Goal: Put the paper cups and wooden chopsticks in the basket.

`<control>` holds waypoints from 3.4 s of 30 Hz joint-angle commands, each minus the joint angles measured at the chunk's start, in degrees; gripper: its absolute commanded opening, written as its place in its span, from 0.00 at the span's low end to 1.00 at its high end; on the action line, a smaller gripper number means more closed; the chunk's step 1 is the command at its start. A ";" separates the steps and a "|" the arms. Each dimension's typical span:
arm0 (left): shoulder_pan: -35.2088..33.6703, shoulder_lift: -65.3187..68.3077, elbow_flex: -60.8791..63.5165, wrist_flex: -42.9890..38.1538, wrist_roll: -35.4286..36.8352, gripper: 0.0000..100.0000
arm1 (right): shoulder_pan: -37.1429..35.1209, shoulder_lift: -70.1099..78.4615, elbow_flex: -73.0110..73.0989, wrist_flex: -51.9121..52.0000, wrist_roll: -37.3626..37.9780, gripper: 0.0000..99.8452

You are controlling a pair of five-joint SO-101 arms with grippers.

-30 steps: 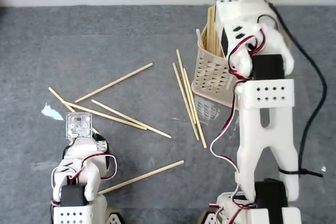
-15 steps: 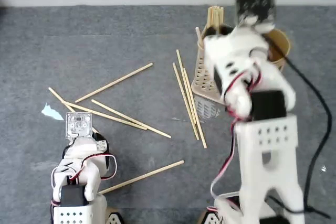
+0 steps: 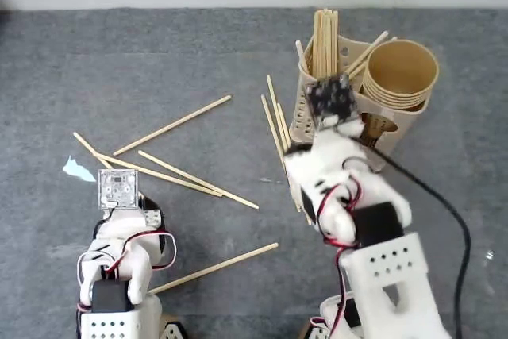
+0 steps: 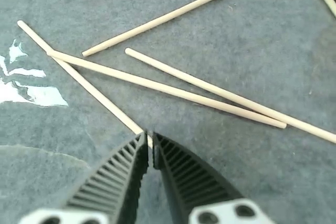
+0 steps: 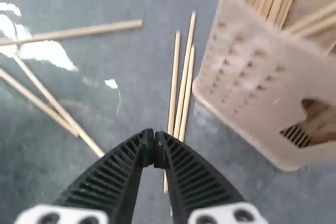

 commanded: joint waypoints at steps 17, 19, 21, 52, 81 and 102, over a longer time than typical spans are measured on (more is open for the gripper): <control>-0.18 0.44 -14.99 10.55 10.90 0.02 | -0.48 -42.42 31.03 0.57 -11.52 0.01; -0.26 0.53 -16.48 10.29 10.11 0.02 | -0.48 -45.14 33.49 1.45 -11.60 0.01; -0.26 0.62 -18.59 10.64 7.82 0.02 | -0.31 -47.60 34.81 3.74 -11.69 0.01; -8.09 61.19 -62.20 16.97 8.44 0.02 | 6.81 -50.15 40.97 7.69 -16.09 0.01; -15.65 130.99 -99.12 11.52 11.78 0.17 | 6.37 -50.15 43.34 5.41 -16.00 0.01; -12.84 140.04 -114.77 22.86 14.59 0.01 | 6.29 -50.15 43.34 5.32 -16.00 0.01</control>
